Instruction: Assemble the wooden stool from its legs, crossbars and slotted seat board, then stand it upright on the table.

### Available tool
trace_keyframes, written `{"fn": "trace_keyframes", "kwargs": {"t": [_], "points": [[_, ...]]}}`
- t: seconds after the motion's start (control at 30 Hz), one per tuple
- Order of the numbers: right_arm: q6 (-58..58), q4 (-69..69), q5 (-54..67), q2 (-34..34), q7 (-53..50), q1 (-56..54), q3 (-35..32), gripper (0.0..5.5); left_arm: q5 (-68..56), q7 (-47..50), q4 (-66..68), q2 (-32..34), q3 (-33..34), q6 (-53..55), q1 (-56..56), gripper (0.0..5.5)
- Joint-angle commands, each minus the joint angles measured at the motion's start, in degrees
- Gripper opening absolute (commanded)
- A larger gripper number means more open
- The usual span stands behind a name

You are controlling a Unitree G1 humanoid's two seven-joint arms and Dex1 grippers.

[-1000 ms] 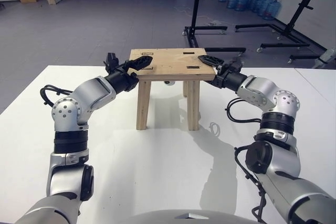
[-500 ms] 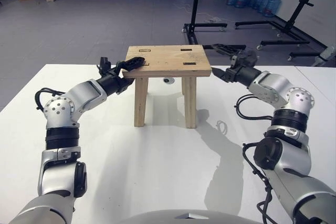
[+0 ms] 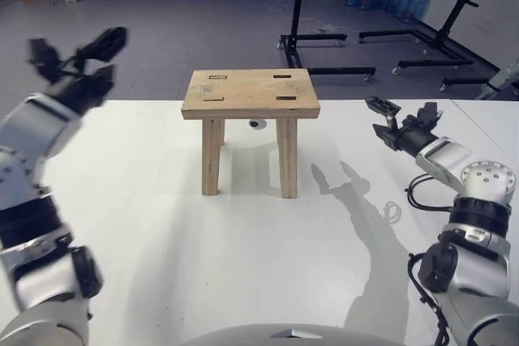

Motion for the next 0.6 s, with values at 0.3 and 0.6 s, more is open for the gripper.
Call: {"fn": "trace_keyframes", "kwargs": {"t": [0.3,0.6], "points": [[-36.28,-35.93,-40.73,19.96,-8.13,29.70,28.79,5.40,61.27,-7.37,-19.27,-14.56,-33.91,-28.36,36.05,5.36],[-46.22,-29.51,-49.29,21.42,-6.16,29.74,28.72,5.40,72.76,-3.35,-15.79,-23.56,-32.17,-28.53,32.84,5.36]]}}
